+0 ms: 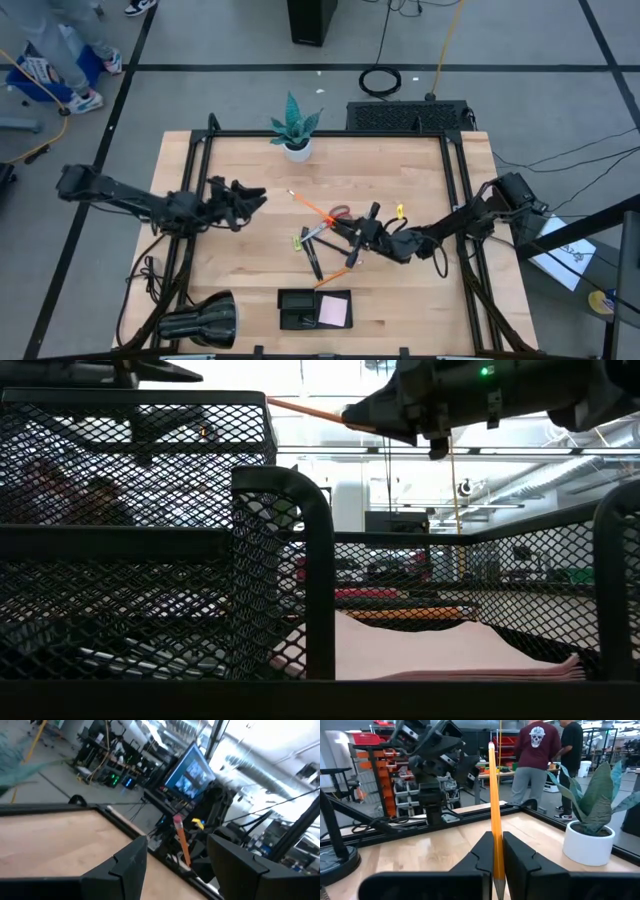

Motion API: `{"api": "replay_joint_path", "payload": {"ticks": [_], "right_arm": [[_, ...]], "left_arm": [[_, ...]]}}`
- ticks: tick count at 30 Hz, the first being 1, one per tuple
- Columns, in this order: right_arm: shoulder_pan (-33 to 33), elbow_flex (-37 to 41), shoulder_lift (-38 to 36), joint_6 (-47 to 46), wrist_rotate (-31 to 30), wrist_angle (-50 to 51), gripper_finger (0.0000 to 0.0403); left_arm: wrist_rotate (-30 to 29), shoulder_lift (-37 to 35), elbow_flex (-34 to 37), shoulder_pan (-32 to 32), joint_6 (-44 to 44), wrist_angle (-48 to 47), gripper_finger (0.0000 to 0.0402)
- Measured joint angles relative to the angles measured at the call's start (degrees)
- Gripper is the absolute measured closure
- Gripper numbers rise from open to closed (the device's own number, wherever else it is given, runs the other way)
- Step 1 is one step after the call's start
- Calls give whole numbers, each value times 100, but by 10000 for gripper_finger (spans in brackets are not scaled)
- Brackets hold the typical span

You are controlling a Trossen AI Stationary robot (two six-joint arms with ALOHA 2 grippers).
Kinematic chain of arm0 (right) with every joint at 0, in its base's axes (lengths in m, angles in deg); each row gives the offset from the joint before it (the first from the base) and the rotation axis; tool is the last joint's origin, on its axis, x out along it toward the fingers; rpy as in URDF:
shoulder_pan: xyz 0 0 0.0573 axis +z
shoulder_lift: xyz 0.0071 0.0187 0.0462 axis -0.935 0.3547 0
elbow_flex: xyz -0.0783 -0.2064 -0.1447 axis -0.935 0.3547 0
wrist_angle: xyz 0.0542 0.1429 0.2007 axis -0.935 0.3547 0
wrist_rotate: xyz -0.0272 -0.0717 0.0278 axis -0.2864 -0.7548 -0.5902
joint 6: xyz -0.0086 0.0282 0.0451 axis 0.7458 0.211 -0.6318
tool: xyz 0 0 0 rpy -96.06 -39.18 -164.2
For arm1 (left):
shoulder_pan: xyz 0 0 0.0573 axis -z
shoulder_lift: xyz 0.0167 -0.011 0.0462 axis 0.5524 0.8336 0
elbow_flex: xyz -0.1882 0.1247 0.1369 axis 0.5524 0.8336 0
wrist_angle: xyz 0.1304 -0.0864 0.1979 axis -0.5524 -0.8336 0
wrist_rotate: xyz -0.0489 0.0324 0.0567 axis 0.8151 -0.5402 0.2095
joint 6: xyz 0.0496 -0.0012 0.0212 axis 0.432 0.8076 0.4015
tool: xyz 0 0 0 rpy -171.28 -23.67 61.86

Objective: Pick and place office supplies into organizer
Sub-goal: Put the yellow pencil into the black desk organizer

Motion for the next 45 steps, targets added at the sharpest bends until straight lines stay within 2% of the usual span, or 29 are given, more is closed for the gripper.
{"api": "replay_joint_path", "payload": {"ticks": [8, 16, 21, 29, 32, 39, 45], "right_arm": [[14, 0, 0, -125, 4, -1, 387], [14, 0, 0, -142, 282, -12, 387], [16, 0, 0, -164, 284, -21, 387], [14, 0, 0, -165, 284, -23, 387], [14, 0, 0, -210, 284, -25, 387], [14, 1, 0, -220, 292, -21, 387], [16, 2, 0, -201, 315, -5, 387]], "left_arm": [[-76, 1605, -906, 2, -118, 332, 190], [-26, 2685, -1557, 0, -30, 488, 190], [-83, 2952, -1680, 0, 13, 592, 190], [80, 2955, -1694, 0, 68, 601, 193], [144, 2955, -1694, 0, 80, 595, 215], [156, 2955, -1694, 0, 126, 595, 306], [186, 2950, -1695, 7, 143, 623, 360]]}}
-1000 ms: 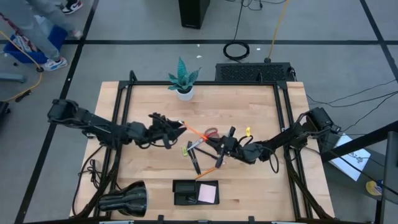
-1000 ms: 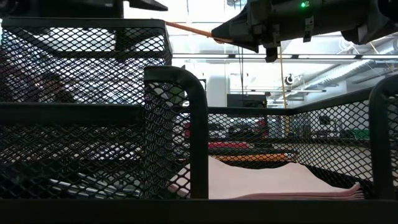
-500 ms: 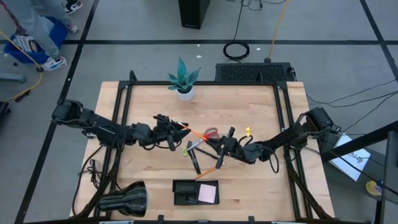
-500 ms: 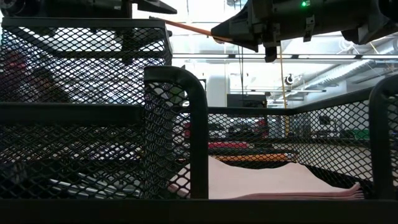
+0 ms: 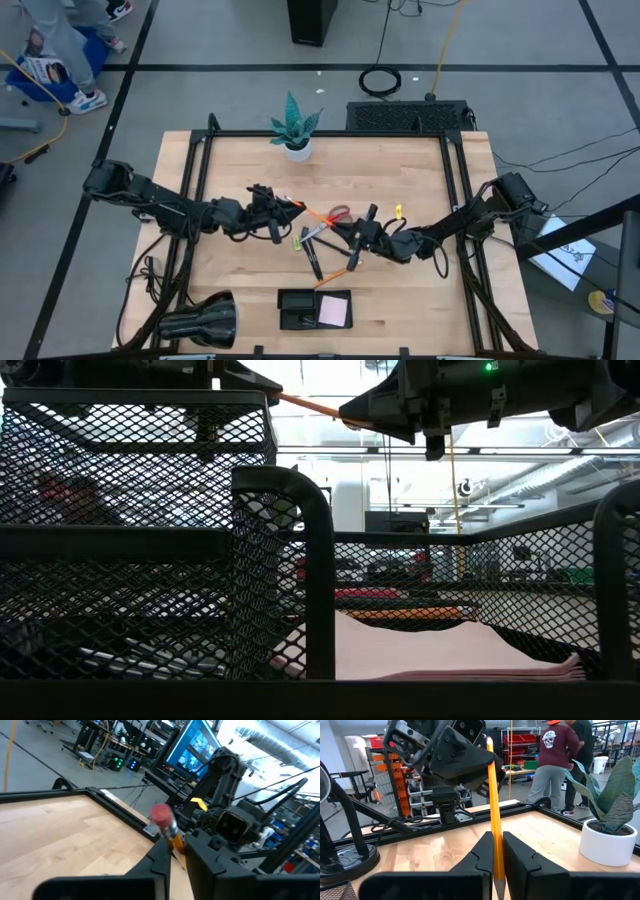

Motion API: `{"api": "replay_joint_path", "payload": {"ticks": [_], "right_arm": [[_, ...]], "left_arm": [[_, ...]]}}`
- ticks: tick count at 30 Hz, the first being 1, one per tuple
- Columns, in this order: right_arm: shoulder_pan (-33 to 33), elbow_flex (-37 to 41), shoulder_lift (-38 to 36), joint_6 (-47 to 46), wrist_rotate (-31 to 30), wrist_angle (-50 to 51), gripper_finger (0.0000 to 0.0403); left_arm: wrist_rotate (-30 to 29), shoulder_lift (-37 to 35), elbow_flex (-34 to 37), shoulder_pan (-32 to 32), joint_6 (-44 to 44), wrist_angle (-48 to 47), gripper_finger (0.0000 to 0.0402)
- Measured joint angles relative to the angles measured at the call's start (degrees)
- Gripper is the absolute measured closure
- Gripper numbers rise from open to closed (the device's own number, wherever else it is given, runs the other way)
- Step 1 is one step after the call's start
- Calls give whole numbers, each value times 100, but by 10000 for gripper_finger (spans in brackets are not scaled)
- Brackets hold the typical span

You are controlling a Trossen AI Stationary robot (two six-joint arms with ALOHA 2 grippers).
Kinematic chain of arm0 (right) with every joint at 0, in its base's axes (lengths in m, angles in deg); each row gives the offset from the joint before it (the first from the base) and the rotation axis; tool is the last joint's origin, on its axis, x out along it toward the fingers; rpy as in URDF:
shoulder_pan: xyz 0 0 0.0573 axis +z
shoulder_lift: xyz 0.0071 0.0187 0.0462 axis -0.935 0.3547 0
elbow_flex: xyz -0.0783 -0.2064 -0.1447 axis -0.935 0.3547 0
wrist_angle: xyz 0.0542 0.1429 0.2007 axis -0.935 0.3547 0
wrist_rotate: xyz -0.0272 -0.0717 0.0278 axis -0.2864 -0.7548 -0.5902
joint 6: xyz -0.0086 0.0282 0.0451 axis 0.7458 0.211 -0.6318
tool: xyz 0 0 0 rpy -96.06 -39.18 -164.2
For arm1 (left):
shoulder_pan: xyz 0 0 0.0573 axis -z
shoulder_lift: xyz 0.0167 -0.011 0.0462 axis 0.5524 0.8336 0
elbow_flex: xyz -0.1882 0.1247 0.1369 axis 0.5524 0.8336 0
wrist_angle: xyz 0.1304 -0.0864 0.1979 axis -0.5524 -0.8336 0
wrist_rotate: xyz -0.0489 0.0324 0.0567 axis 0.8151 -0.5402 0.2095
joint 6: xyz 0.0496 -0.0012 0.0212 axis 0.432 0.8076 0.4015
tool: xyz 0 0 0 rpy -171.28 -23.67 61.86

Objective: Pick and place office supplies into organizer
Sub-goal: Put the yellow pencil into the black desk organizer

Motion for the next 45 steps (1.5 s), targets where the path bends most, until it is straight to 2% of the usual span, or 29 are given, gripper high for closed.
{"api": "replay_joint_path", "payload": {"ticks": [5, 12, 17, 23, 26, 34, 37, 41, 45], "right_arm": [[-4, 0, 0, -75, 95, 80, 374], [33, 4, -2, -96, 134, 89, 335], [133, 4, -11, 255, 61, 156, 309], [433, 68, -320, 936, -1159, 220, 289], [570, 193, -521, 988, -1552, 199, 287], [640, 615, -835, 640, -1700, 194, 287], [598, 748, -828, 473, -1693, 208, 287], [549, 836, -831, 331, -1697, 197, 287], [516, 857, -831, 318, -1695, 153, 287]], "left_arm": [[103, -4, -4, 2, 11, 7, 377], [148, 4, -1, -9, 132, -80, 367], [282, 1, -1, 38, 96, -323, 380], [341, 1, 1, 332, 145, -520, 379], [354, 1, 1, 564, 216, -518, 374], [364, -140, 5, 1164, 370, -656, 372], [590, -339, 5, 1300, 579, -886, 372], [967, -782, 10, 1387, 638, -1638, 371], [1564, -1233, 5, 1391, 1053, -2441, 371]]}}
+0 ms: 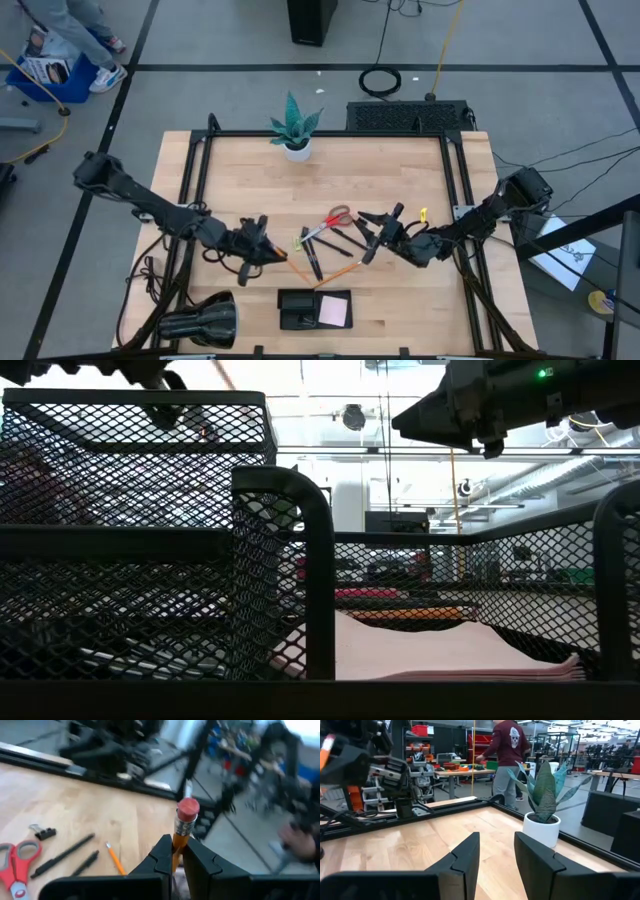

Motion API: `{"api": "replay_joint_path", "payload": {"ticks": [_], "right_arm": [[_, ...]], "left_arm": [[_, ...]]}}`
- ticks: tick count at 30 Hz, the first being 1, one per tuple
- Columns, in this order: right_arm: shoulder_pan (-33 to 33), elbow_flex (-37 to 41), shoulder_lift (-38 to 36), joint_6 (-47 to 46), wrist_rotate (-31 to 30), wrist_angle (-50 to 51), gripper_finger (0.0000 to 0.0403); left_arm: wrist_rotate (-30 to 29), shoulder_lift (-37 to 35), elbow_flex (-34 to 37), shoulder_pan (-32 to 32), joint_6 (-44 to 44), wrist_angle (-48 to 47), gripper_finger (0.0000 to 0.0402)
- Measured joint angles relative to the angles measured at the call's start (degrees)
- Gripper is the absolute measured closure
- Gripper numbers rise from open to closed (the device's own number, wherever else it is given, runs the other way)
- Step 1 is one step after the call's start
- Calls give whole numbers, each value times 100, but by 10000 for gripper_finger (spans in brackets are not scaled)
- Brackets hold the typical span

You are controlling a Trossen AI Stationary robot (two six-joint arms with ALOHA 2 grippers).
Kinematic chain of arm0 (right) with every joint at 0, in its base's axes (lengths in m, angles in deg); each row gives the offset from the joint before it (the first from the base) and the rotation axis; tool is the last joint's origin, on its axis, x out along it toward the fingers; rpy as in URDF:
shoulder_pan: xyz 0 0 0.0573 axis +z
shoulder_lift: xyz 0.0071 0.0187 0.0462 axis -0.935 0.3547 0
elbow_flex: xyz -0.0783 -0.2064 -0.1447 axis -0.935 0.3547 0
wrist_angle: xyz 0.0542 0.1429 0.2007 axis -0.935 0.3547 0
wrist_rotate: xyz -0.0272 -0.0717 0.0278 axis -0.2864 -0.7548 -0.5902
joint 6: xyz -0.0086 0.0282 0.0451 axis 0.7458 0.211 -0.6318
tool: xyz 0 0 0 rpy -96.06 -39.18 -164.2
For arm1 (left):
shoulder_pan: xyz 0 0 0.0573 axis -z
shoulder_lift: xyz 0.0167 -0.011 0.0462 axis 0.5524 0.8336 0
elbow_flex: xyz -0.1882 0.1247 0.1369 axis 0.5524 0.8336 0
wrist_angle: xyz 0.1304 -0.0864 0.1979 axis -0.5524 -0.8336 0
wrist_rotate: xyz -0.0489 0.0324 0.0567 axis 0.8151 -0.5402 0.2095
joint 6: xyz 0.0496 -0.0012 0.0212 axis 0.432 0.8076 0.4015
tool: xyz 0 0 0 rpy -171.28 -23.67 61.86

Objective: Pick and place office supplies into organizer
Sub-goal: Put the yellow pencil into the black desk organizer

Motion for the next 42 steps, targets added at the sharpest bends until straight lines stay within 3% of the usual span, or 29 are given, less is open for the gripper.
{"api": "replay_joint_path", "payload": {"ticks": [10, 25, 42], "right_arm": [[-4, 0, 2, -28, 0, 5, 287], [-6, 0, 2, -149, 3, 179, 287], [-7, 0, 2, -135, 4, 192, 287]], "left_arm": [[551, -540, 0, -1, 542, -481, 371], [1727, -371, 0, 63, 1181, -821, 371], [1699, 487, 0, 56, 1349, -685, 370]]}}
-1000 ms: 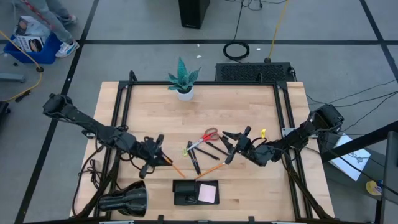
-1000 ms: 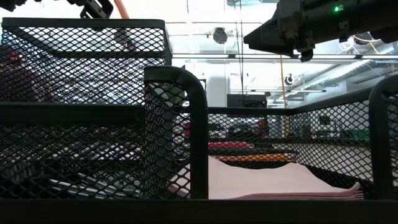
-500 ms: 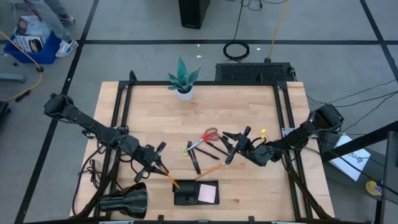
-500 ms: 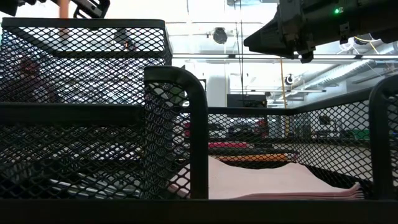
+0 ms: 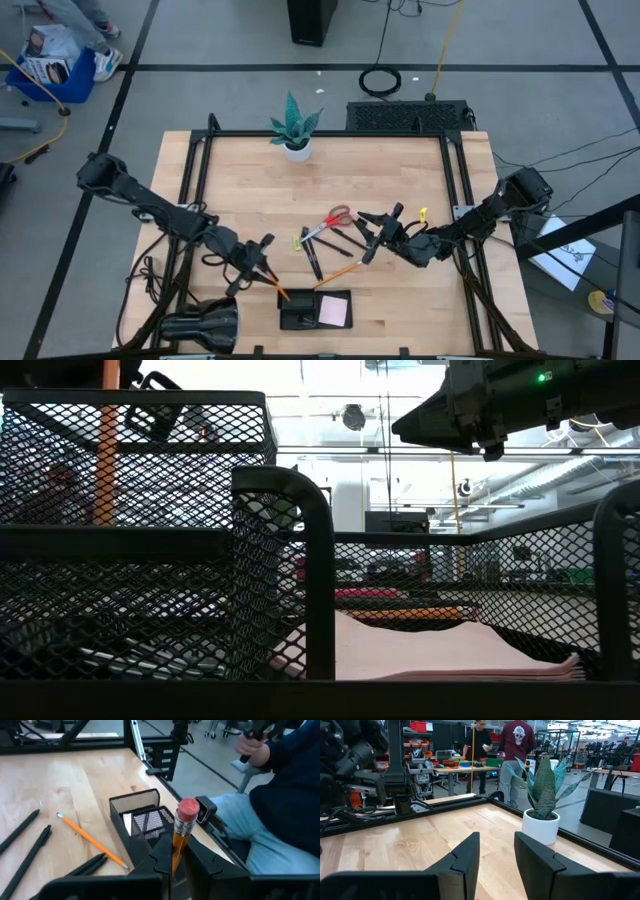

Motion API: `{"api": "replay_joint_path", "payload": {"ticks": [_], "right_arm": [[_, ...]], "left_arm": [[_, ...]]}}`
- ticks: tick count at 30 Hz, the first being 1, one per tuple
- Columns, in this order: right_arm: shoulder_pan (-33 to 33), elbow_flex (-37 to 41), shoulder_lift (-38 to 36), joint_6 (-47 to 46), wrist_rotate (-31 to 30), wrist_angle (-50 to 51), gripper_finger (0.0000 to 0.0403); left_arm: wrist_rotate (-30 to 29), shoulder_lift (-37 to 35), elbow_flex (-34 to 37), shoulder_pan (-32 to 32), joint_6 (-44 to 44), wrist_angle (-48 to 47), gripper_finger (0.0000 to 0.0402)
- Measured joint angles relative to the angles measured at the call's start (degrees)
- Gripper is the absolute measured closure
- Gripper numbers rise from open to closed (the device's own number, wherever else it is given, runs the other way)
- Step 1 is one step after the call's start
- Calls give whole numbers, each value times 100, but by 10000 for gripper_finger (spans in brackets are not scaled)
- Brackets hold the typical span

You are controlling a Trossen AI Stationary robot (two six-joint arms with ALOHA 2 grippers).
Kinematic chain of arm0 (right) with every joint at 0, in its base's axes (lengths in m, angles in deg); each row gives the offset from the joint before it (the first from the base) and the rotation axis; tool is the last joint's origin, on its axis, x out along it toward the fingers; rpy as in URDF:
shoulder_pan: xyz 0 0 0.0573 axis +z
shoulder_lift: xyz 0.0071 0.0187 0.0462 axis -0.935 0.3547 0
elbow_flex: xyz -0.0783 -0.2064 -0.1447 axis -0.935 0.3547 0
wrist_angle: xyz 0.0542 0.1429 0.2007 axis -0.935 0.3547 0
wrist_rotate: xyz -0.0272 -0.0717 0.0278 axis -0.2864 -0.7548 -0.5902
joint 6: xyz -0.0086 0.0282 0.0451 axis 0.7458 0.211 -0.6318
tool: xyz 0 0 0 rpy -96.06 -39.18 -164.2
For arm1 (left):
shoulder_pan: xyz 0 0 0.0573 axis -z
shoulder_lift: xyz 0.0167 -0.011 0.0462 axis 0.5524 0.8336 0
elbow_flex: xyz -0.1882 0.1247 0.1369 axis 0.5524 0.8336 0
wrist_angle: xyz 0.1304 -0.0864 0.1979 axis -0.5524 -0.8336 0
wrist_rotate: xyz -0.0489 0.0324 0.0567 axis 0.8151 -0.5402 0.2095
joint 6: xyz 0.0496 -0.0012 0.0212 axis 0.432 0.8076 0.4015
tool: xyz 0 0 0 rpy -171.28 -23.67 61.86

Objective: Pick and place office supplies into organizer
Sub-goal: Put the yellow pencil into the black desk organizer

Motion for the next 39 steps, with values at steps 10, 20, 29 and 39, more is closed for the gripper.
{"api": "replay_joint_path", "payload": {"ticks": [10, 20, 29, 39], "right_arm": [[-2, 0, 4, -146, 1, 181, 287], [13, 0, 4, -86, 303, 426, 287], [-40, 0, 7, 164, 1777, 1534, 287], [8, -2, 2, 29, 3167, 2176, 287]], "left_arm": [[-282, 69, -2, -4, -173, 119, 310], [-737, 71, -2, -8, -291, 324, 207], [-1181, -12, 0, -11, -91, 1135, 193], [-2430, -12, -2, -224, -351, 1281, 192]]}}
